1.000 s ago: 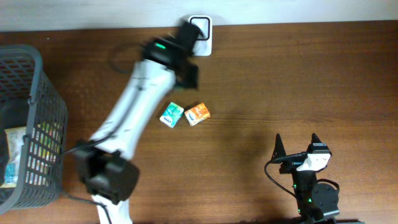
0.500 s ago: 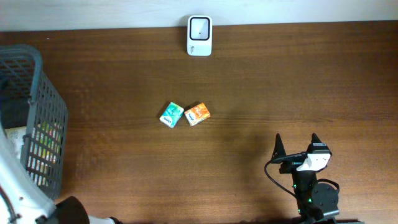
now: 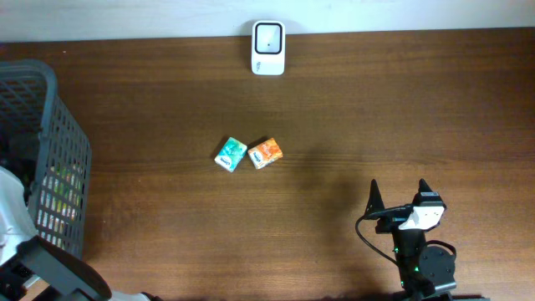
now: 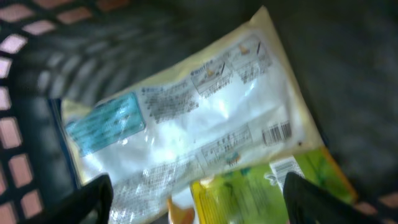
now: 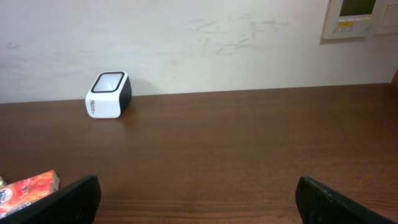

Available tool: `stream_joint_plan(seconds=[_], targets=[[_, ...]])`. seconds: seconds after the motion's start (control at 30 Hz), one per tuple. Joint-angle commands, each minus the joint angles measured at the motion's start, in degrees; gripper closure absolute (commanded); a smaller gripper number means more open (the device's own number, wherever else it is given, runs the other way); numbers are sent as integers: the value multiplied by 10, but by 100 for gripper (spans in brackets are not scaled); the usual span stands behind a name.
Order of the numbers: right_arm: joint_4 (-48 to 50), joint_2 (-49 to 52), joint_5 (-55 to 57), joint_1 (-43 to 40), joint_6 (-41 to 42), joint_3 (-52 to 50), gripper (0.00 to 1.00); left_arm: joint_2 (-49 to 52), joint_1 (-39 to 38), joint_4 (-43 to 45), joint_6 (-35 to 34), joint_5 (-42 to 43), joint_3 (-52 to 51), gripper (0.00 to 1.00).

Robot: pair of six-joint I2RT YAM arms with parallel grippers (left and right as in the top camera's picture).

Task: Scan the item barcode
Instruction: 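Reach into the basket and grasp the white-yellow snack bag with left gripper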

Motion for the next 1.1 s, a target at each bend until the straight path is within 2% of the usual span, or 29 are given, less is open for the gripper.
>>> stream_joint_plan(seconds=[0.0,0.13,0.23,0.27,0.3,0.43,0.47,0.63,0.7,0.8,0.97,1.07], targets=[[-5,-3,-1,-5,4,-3,1,-3,22,59,60,-10,-49,13],[-5,-3,-1,-5,4,-3,1,-2,29,136,175,-10,-90,14],[-5,-3,-1,-5,4,-3,1,6,29,205,359,31,-114,15],[-5,-3,-1,-5,4,-3,1,10,29,209,402,47,-114,16],[-5,-3,-1,-5,4,-3,1,11,29,211,415,48,-114,16],[-5,-3,-1,-5,4,-3,1,11,29,210,415,48,-114,16],[-5,-3,-1,-5,4,-3,1,11,29,210,415,48,-114,21],[-5,-3,-1,-5,4,-3,1,30,29,183,424,52,-114,20],[-5,-3,-1,-5,4,-3,1,30,31,168,424,108,-111,21],[-5,-3,-1,-5,4,-3,1,30,47,127,423,156,-64,22],[-5,-3,-1,-5,4,-3,1,30,79,23,423,219,72,18],[-5,-3,-1,-5,4,-3,1,37,98,-9,444,203,76,13]])
